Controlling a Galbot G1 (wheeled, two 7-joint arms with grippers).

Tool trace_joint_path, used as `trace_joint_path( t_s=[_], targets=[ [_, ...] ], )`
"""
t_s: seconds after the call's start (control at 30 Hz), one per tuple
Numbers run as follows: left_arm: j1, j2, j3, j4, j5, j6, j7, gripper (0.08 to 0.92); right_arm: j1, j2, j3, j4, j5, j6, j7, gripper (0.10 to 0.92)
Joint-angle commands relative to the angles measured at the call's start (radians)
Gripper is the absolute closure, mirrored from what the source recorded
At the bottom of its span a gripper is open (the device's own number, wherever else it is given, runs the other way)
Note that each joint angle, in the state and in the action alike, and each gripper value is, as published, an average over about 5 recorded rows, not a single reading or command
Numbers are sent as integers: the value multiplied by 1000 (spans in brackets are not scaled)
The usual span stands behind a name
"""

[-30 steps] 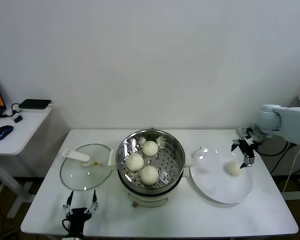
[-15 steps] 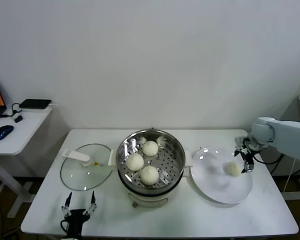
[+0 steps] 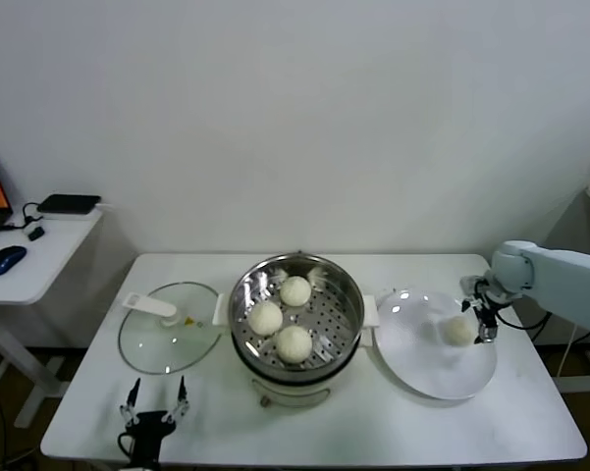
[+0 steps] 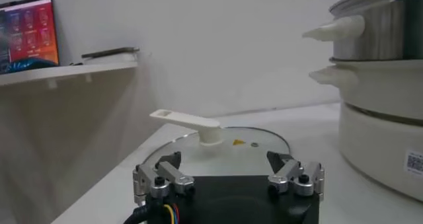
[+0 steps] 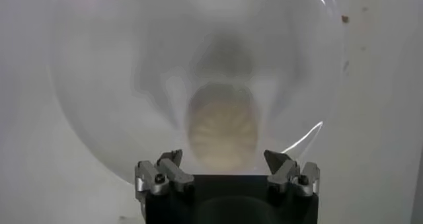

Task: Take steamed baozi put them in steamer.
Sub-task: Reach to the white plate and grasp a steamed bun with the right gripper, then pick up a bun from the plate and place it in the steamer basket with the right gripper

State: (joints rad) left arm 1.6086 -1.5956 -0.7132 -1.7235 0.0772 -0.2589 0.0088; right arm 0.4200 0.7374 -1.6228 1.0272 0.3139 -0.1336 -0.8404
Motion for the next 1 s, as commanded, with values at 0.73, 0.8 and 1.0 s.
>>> trace_joint_path(
  t_s=[0.73,0.8,1.0],
  targets=[
    [-3,3,-3,2,1,1,-1,177,311,17,-210,143,137,16,-61,513],
    [-3,4,-2,0,0,1,-1,177,438,33,-305,206,208,13,-71,510],
    [-3,7,9,-9,0,9,0,177,785,106,-488,405,417,-19,-93,507]
  ],
)
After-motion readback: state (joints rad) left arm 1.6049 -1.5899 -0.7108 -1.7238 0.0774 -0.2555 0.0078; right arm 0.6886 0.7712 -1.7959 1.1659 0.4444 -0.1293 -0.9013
